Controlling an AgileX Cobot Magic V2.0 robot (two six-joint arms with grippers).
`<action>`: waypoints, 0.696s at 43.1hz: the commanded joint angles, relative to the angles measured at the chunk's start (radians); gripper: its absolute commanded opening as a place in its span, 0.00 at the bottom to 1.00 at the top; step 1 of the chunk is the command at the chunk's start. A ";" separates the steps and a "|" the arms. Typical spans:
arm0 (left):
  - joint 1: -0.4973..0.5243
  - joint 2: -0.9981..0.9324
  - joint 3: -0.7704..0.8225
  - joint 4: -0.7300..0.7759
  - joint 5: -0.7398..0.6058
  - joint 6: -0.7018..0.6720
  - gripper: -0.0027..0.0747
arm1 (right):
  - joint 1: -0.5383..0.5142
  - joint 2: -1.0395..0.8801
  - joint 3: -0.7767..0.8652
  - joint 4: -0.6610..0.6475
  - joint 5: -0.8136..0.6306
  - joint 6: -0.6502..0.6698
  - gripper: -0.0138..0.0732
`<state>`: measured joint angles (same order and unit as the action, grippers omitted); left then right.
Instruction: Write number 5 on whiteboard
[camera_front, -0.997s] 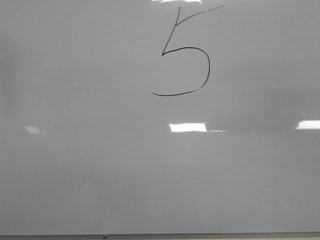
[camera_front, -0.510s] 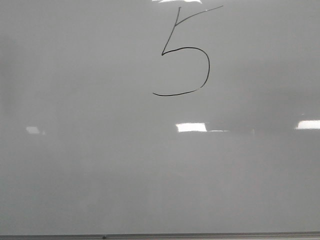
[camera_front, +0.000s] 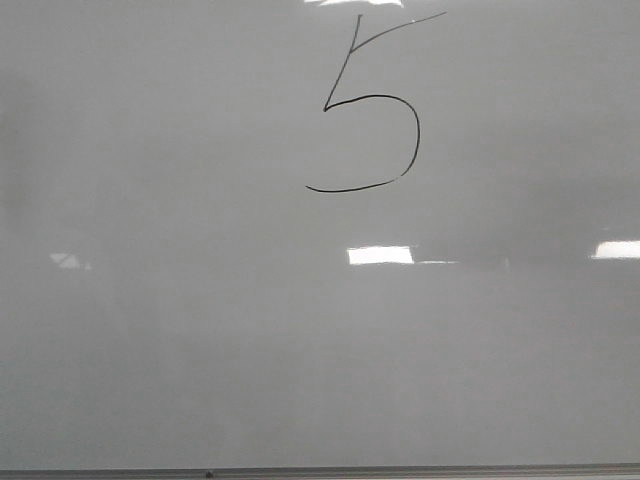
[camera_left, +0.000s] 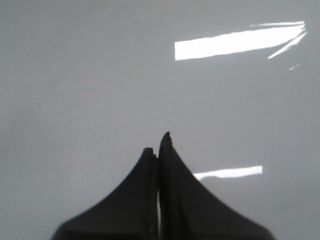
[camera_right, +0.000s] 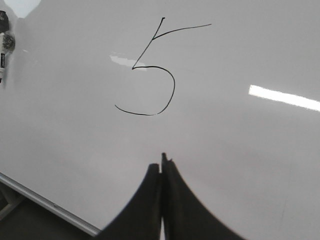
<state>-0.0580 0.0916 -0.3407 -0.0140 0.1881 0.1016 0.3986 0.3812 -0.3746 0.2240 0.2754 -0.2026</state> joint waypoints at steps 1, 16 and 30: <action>-0.006 -0.080 0.043 -0.018 0.023 0.008 0.01 | -0.008 0.003 -0.027 0.005 -0.079 0.001 0.08; 0.072 -0.114 0.233 -0.013 0.018 -0.020 0.01 | -0.008 0.005 -0.027 0.005 -0.076 0.001 0.08; 0.072 -0.112 0.351 -0.017 -0.131 -0.020 0.01 | -0.008 0.005 -0.027 0.005 -0.074 0.001 0.08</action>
<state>0.0136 -0.0064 0.0078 -0.0201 0.1579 0.0936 0.3986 0.3812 -0.3738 0.2240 0.2754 -0.2026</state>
